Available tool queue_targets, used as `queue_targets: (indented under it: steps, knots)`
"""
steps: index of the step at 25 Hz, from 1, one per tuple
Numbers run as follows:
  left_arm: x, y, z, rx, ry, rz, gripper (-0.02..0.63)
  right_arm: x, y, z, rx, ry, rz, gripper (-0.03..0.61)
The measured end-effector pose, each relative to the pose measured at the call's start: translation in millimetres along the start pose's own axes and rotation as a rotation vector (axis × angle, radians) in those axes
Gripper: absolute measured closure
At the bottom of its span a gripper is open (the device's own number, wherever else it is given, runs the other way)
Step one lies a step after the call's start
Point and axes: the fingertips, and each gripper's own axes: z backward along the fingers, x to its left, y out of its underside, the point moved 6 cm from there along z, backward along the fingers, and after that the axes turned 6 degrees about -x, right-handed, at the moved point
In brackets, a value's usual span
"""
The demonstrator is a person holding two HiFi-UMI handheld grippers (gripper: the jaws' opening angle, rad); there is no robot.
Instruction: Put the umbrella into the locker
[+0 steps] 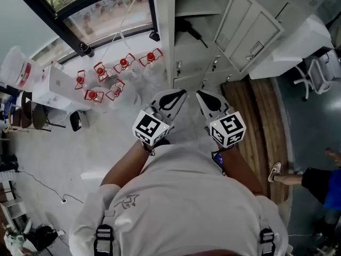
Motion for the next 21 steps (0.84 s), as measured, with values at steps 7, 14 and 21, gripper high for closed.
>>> queue_targets:
  steps: [7, 14, 21]
  knots:
    - [-50.7, 6.4, 9.1, 0.029, -0.03, -0.005, 0.603, 6.8, 8.9, 45.6, 0.006, -0.02, -0.024, 0.537]
    - [-77.2, -3.1, 11.6, 0.021, -0.043, -0.021, 0.603, 11.0, 5.0, 72.0, 0.004, -0.025, 0.001, 0.537]
    - [-90.9, -13.4, 15.2, -0.001, -0.055, -0.023, 0.603, 18.7, 1.3, 86.6, 0.008, -0.04, 0.028, 0.537]
